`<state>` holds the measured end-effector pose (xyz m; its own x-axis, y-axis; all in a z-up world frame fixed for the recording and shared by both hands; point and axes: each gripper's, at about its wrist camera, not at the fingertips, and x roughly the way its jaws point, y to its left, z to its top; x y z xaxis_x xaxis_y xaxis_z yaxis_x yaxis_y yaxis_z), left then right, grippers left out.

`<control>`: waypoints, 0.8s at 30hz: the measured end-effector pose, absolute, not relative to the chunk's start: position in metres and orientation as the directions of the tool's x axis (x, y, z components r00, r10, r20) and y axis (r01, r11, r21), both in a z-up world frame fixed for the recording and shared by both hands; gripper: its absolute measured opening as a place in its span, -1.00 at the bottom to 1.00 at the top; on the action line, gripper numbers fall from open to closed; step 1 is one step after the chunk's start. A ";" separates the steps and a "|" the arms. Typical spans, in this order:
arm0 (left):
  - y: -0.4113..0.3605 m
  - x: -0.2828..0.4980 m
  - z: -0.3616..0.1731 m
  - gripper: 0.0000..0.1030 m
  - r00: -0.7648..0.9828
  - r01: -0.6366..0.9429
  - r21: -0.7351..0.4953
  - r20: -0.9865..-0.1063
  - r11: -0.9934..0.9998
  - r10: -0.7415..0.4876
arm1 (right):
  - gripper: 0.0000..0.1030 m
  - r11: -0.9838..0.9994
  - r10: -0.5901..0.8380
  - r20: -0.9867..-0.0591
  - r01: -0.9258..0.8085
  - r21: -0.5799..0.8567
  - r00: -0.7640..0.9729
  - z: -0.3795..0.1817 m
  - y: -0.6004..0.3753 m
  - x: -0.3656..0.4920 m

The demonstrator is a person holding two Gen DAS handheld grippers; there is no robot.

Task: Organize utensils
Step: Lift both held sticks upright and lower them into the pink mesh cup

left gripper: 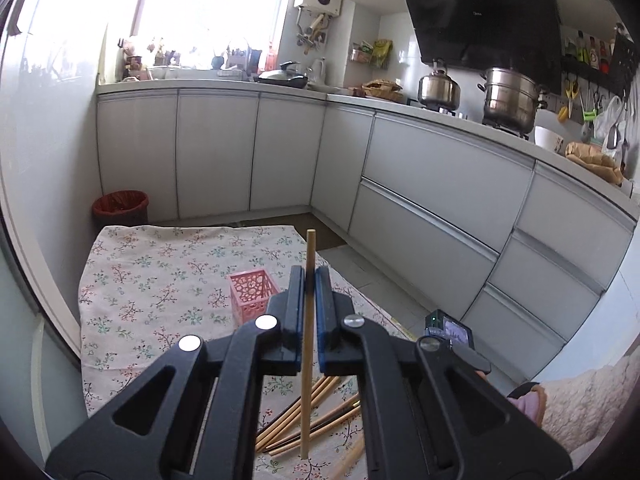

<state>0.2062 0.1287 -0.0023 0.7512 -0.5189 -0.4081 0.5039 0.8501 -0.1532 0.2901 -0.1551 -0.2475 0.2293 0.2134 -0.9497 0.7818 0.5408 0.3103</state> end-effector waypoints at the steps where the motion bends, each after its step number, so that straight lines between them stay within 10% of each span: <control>1: 0.129 0.206 -0.002 -0.89 0.756 0.497 -0.156 -0.405 0.854 -0.514 | -0.85 0.562 0.224 -0.936 0.748 0.353 0.272 -0.242 -0.153 0.294; 24: 0.118 0.221 0.034 -0.89 0.818 0.366 -0.220 -0.386 0.904 -0.426 | -0.85 0.868 0.199 -0.701 0.209 0.451 0.685 -0.010 -0.127 0.280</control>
